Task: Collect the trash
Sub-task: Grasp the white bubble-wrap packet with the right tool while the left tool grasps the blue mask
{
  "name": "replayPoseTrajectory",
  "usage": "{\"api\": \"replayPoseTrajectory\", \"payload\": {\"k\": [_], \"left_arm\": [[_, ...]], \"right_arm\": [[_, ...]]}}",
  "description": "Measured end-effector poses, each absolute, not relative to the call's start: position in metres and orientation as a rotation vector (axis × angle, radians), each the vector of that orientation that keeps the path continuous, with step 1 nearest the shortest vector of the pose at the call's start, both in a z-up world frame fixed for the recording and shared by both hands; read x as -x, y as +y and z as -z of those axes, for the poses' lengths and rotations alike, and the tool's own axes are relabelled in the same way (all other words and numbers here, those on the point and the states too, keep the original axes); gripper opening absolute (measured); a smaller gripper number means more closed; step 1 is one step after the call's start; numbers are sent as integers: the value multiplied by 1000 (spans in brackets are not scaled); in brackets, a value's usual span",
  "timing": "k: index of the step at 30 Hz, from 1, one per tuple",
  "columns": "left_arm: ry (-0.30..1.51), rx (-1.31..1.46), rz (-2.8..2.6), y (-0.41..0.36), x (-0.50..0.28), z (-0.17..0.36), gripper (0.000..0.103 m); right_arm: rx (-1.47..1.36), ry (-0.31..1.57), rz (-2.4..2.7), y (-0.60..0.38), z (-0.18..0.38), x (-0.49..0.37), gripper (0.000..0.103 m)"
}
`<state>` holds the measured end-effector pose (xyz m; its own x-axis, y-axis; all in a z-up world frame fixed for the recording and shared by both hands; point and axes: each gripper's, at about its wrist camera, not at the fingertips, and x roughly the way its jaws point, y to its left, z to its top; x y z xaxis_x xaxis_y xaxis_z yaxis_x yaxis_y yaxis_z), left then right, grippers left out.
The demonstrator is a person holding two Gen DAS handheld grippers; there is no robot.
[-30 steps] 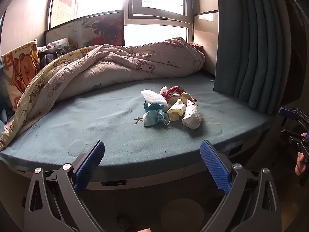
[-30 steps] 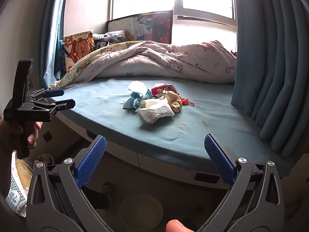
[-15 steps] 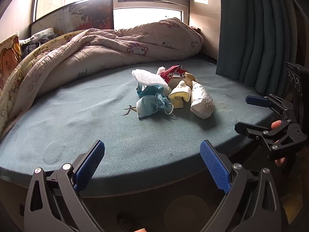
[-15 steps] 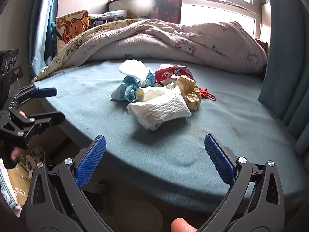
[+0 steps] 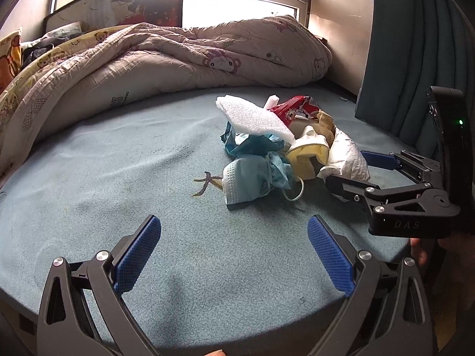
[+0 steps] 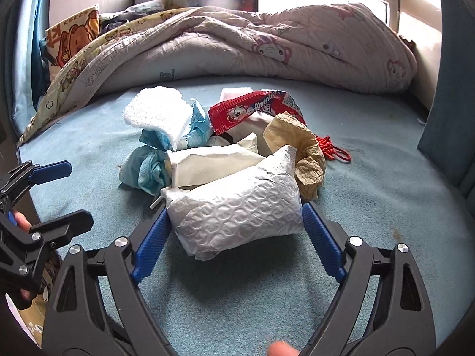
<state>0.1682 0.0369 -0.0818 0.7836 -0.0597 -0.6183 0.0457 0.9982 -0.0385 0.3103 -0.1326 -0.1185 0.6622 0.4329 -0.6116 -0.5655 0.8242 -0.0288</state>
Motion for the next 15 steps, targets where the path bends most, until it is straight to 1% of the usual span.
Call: {"api": "replayPoseTrajectory", "payload": {"k": [1,4,13,14,15], "left_arm": [[668,18,58,34,-172,80,97],[674,12,66,28,-188,76,97],[796,51,59,10,-245,85,97],[807,54,49,9,-248,87,94],[809,61,55,9,-249,88,79]], "right_arm": [[215,632,-576,-137,117,-309,77],[191,630,-589,-152,113,-302,75],[197,577,-622,-186,91,-267,76],[197,569,-625,-189,89,-265,76],[193,561,-629,-192,87,-262,76]]}}
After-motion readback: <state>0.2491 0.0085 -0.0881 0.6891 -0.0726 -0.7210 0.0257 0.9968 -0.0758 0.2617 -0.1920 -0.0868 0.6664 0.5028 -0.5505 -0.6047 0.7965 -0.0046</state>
